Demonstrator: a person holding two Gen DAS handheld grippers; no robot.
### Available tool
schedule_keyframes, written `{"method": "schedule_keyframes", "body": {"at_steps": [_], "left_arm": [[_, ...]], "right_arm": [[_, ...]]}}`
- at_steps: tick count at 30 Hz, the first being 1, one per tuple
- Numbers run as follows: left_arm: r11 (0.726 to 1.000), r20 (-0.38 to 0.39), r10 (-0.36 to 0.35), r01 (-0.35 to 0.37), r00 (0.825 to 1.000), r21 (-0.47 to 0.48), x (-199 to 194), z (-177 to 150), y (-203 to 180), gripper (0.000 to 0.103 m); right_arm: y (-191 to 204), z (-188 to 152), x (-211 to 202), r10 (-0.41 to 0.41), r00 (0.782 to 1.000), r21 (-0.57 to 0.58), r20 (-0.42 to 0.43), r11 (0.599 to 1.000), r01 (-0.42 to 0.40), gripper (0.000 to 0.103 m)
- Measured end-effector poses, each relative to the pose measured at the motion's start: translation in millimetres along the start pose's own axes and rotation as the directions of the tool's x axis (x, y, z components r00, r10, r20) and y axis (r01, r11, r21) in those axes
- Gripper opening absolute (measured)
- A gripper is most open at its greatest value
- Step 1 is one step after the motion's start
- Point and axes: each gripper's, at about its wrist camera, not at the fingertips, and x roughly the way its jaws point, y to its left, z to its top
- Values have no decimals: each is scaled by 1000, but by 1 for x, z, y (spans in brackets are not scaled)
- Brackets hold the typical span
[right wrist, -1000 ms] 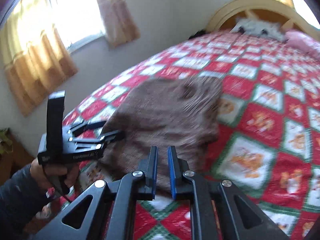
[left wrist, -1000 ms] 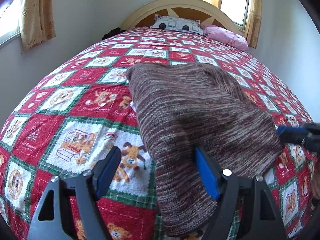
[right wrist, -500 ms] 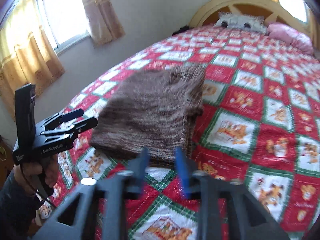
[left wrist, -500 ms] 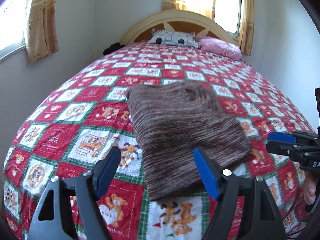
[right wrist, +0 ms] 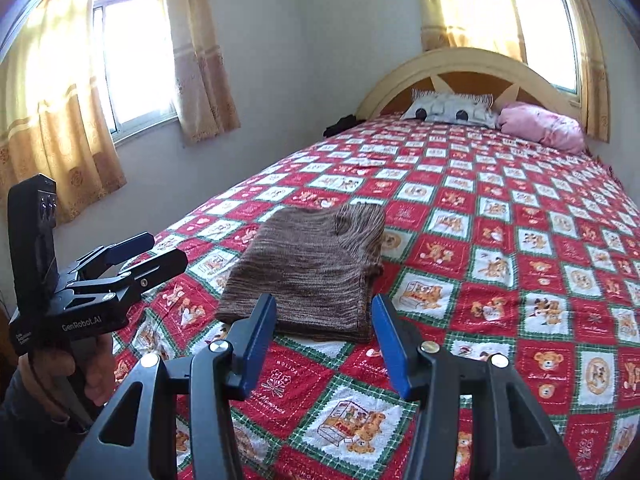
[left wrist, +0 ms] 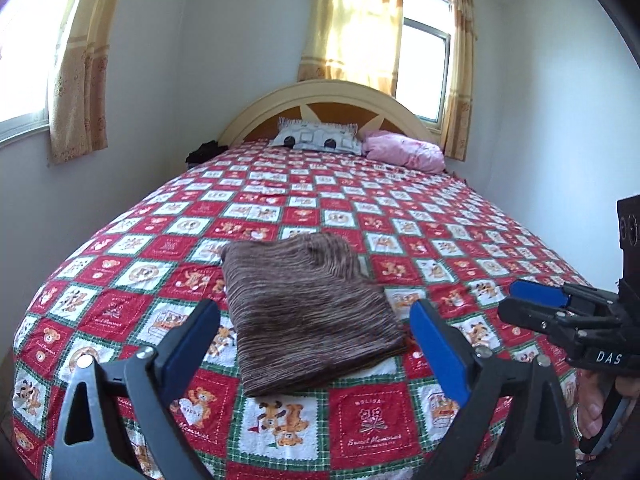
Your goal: Fold small clothes
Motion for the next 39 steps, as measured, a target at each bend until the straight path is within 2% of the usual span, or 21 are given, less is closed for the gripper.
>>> {"method": "schedule_keyframes", "body": {"at_steps": [11,39], "left_arm": [[999,20,8,-8,1000,-32,-7,1,2,99],[999,10,16,-16,1000,-36,-4,-4,0,99]], "right_arm": [[4,-1,-17,-3,998,1,55,1000,3,51],[0,-6,-21,-7,997,36,74,999,4,52]]}}
